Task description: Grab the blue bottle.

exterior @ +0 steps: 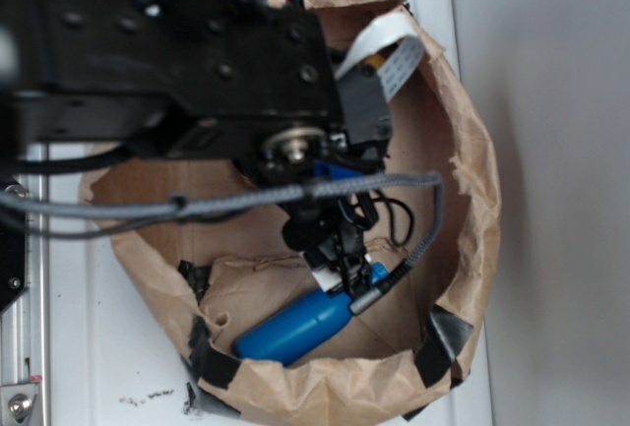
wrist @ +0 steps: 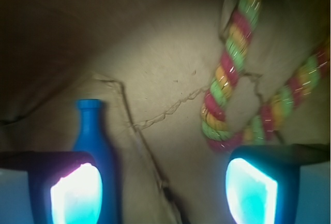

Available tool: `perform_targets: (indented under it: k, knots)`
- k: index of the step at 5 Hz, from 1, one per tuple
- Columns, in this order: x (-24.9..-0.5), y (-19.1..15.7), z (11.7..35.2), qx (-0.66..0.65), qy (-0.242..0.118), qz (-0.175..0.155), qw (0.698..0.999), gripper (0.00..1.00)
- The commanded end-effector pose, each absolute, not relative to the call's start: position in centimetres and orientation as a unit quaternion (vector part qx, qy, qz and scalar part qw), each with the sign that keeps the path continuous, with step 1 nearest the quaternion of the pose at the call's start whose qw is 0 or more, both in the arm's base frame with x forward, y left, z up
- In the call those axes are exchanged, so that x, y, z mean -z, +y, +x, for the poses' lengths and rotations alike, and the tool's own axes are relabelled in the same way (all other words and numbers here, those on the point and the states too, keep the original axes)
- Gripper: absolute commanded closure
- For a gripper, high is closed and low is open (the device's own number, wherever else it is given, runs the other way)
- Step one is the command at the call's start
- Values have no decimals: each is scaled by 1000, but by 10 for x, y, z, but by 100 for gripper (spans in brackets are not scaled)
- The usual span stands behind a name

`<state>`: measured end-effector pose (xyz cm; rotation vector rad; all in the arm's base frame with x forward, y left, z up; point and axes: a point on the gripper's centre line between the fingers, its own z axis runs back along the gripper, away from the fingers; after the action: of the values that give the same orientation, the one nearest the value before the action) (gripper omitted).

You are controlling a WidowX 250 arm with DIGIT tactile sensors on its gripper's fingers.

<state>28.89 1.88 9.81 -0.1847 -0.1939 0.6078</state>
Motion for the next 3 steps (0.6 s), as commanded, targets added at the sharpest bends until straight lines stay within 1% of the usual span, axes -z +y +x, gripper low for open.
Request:
perform_targets:
  k: [1,2,3]
  knots:
    - [-100,-17,305,-267,-87,-186,942,0]
    - [-108,-24,309,-215,-106,-232,943,0]
    - [-108,-24,309,-215,-106,-232,943,0]
